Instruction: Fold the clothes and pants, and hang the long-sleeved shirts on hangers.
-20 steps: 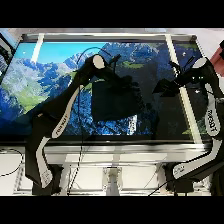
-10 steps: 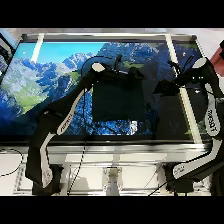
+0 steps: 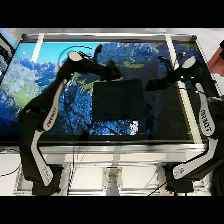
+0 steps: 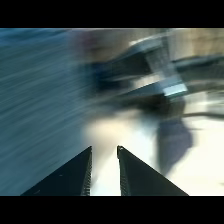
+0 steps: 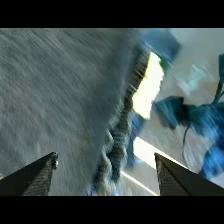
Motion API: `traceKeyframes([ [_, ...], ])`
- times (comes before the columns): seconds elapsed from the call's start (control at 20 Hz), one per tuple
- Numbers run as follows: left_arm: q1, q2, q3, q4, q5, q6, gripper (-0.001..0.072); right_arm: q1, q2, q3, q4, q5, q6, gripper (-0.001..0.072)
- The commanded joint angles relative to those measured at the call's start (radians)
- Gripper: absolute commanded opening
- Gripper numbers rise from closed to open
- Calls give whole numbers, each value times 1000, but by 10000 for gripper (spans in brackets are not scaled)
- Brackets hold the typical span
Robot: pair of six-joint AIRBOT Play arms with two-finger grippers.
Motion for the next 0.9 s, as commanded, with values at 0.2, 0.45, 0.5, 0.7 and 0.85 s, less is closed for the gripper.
traceKeyframes([
  [0.2, 54, 198, -37, 949, -340, -47, 417, 85, -142, 1, 33, -43, -22, 704],
  [0.45, 106, 309, -260, 951, -302, -44, 417, 169, -147, -1, 40, -63, -25, 679],
  [0.5, 111, 331, -328, 950, -285, -44, 416, 190, -147, -1, 35, -61, -25, 565],
  [0.7, 111, 420, -600, 951, -186, -45, 416, 214, -147, 2, -11, -53, -20, 27],
  [0.85, 112, 454, -728, 972, -155, -44, 415, 153, -146, 44, -145, -40, 63, 27],
])
